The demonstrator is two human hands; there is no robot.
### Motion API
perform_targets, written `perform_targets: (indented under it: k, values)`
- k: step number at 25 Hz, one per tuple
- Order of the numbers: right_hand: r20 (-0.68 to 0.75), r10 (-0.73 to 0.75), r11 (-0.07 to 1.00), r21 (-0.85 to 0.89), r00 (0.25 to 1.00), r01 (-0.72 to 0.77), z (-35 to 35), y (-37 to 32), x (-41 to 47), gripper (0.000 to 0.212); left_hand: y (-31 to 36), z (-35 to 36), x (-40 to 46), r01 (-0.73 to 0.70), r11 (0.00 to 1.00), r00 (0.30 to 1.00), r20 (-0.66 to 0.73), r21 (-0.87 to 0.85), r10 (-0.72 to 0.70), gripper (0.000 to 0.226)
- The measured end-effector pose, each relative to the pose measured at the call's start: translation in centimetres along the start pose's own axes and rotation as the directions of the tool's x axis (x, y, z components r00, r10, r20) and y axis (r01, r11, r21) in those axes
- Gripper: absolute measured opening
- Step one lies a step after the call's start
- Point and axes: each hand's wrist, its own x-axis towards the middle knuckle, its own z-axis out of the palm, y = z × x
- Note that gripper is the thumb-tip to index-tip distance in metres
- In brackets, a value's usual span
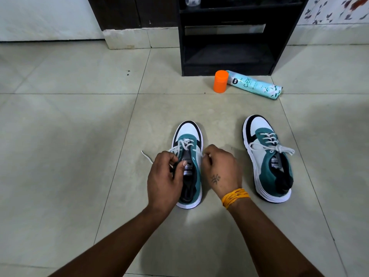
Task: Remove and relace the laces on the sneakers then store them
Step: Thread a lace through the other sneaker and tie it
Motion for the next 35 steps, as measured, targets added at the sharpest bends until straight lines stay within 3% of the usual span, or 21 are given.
perform_targets:
  k: [3, 7, 10, 15, 21, 23, 27, 29, 33, 35]
  values:
    - [0.048, 0.189, 0.981, 0.023, 0.981, -0.190, 0.0, 2.9, -0.4, 0.014, -0.2, -0.2, -0.1, 0.022, 1.000, 1.000, 0.004, -0.020, -0.022, 0.019]
    - [0.003, -0.005, 0.980, 0.201, 1.000, 0.005, -0.6, 0.0, -0.2, 0.020, -0.3, -0.1, 0.0, 0.002, 1.000, 1.000, 0.005, -0.011, -0.002, 0.019]
    - [0.015, -0.049, 0.996, 0.069, 0.999, 0.048, -0.1, -1.6, 0.5, 0.014, -0.1, 0.0, 0.0, -0.012, 1.000, 1.000, 0.001, -0.011, 0.012, 0.019]
    - [0.158, 0.262, 0.960, -0.142, 0.952, -0.240, 0.0, 1.8, -0.4, 0.021, -0.1, 0.0, 0.0, 0.010, 0.999, 1.000, 0.000, -0.032, -0.010, 0.019]
    - [0.028, -0.099, 0.995, 0.020, 0.995, 0.099, -1.0, -2.0, 0.7, 0.016, -0.1, 0.1, 0.0, -0.017, 1.000, 1.000, 0.006, -0.005, 0.017, 0.019]
    - [0.037, -0.044, 0.999, -0.004, 0.998, 0.044, -0.4, -1.5, 0.7, 0.014, -0.1, 0.1, 0.0, -0.013, 1.000, 1.000, 0.007, -0.002, 0.013, 0.019]
    - [0.106, 0.225, 0.972, -0.094, 0.969, -0.215, 0.6, 1.7, -0.3, 0.014, -0.1, 0.0, 0.0, 0.005, 1.000, 1.000, 0.009, -0.023, -0.005, 0.019]
    - [0.101, 0.178, 0.983, -0.070, 0.979, -0.171, 0.4, 1.3, -0.6, 0.016, -0.1, 0.0, 0.0, 0.003, 1.000, 1.000, 0.005, -0.014, -0.003, 0.019]
    - [0.027, -0.061, 0.998, 0.011, 0.998, 0.061, -0.3, -1.5, 0.2, 0.020, -0.1, 0.2, 0.0, -0.006, 1.000, 1.000, 0.009, -0.006, 0.006, 0.017]
    - [0.023, -0.058, 0.998, 0.015, 0.998, 0.058, -0.1, -1.3, 0.2, 0.015, -0.1, 0.2, 0.0, 0.005, 1.000, 1.000, 0.007, -0.003, -0.005, 0.017]
